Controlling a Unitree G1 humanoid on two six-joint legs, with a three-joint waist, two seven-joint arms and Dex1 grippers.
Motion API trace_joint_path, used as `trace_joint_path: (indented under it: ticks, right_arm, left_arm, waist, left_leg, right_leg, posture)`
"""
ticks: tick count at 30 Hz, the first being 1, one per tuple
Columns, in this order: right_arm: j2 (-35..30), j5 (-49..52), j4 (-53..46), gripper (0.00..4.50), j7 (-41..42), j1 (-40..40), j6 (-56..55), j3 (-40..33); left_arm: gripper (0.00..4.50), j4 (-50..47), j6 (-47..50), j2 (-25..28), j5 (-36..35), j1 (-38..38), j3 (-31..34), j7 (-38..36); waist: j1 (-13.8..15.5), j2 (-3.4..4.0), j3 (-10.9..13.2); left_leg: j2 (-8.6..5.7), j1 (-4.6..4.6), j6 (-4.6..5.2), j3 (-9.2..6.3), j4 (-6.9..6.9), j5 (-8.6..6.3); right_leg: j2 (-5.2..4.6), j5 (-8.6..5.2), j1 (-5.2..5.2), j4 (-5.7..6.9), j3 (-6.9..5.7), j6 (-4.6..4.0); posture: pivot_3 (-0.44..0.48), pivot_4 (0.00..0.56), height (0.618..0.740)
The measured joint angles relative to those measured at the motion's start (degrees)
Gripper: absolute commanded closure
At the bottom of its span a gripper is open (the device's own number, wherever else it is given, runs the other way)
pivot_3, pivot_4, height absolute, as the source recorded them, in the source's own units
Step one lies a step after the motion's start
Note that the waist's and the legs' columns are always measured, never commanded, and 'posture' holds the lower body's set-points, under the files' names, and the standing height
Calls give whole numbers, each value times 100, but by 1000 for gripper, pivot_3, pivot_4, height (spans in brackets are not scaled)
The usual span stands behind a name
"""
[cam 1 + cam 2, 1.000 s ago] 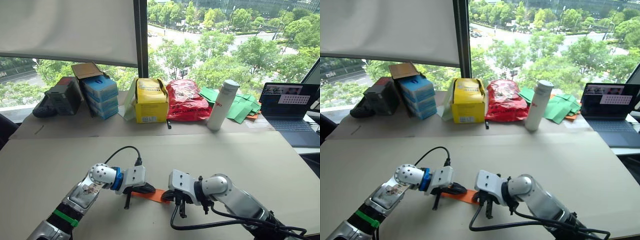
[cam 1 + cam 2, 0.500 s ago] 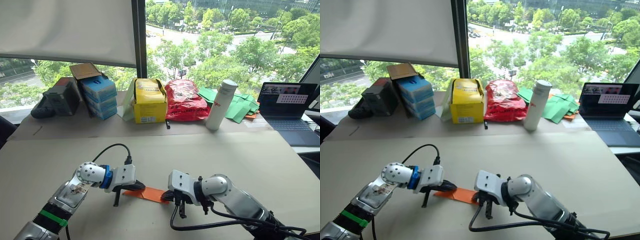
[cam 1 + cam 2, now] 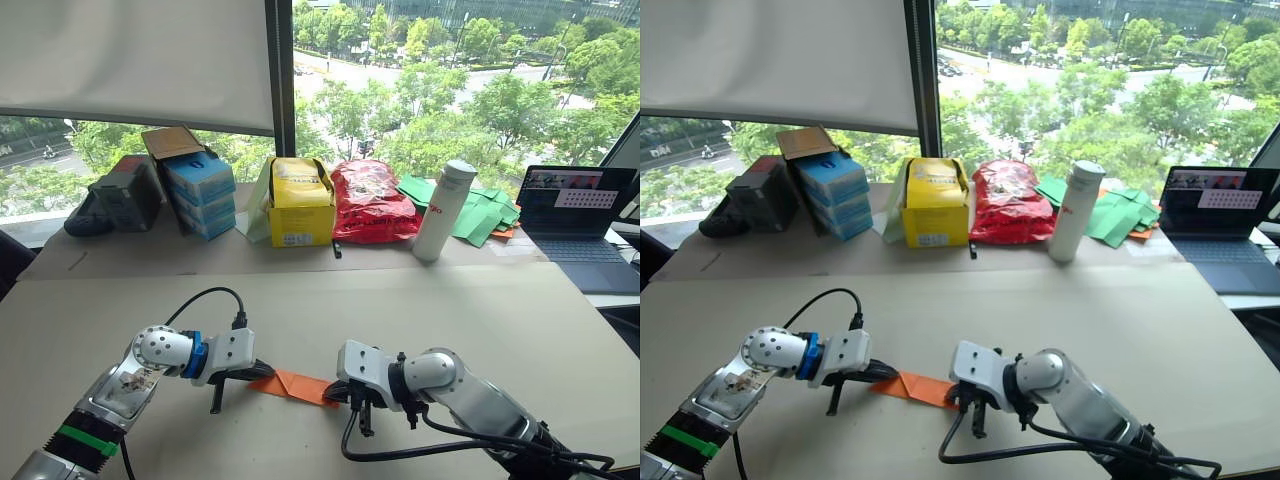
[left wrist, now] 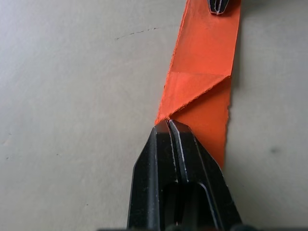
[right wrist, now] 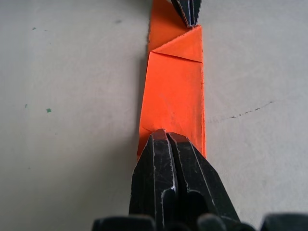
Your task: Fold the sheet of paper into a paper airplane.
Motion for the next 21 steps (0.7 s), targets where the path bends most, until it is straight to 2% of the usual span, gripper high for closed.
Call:
trace_joint_path:
  ticks: [5, 11, 14, 17, 21]
  right_arm:
    - [42, 72, -34, 4486, -28, 35, 4, -112]
    - [49, 431, -424, 4486, -185, 305, 16, -966]
    - [120, 866, -1004, 3545, -294, 497, 120, -1523]
    - [102, 1329, -1354, 2562, -305, 694, 385, -1963]
    - [-124, 1807, -1685, 1131, -220, 927, 540, -2214]
  left_arm:
    - [4493, 25, 215, -102, -188, 94, 246, 109]
    - [4493, -682, 1470, -180, -1439, 663, 1260, 339]
    - [4493, -1369, 2215, -116, -2091, 1024, 1802, 550]
    - [3712, -1830, 2640, 11, -2407, 1453, 2058, 637]
    - [2312, -2097, 2995, 104, -2640, 1781, 2226, 691]
  waist:
    - [-1, -1, 1]
    - [-1, -10, 31]
    - [-1, -11, 34]
    - [-3, -8, 38]
    - [18, -2, 44]
  left_leg:
    - [-1, -20, 0, 0, 2, 0]
    - [-2, -54, -28, -1, 7, 17]
    - [-2, -52, -30, -4, 3, 16]
    - [-3, -49, -30, -3, 3, 15]
    - [-3, -48, -9, -11, 3, 3]
  right_leg:
    - [1, 0, -3, 4, -1, 0]
    - [-5, 1, -24, -1, -7, 5]
    - [-9, -2, -18, -10, -6, 9]
    - [-14, -2, -16, -13, -5, 11]
    - [-14, -1, -15, -12, -6, 8]
  posture:
    - [0, 150, 740]
    - [0, 150, 740]
    - [0, 150, 740]
    - [0, 150, 740]
    - [0, 150, 740]
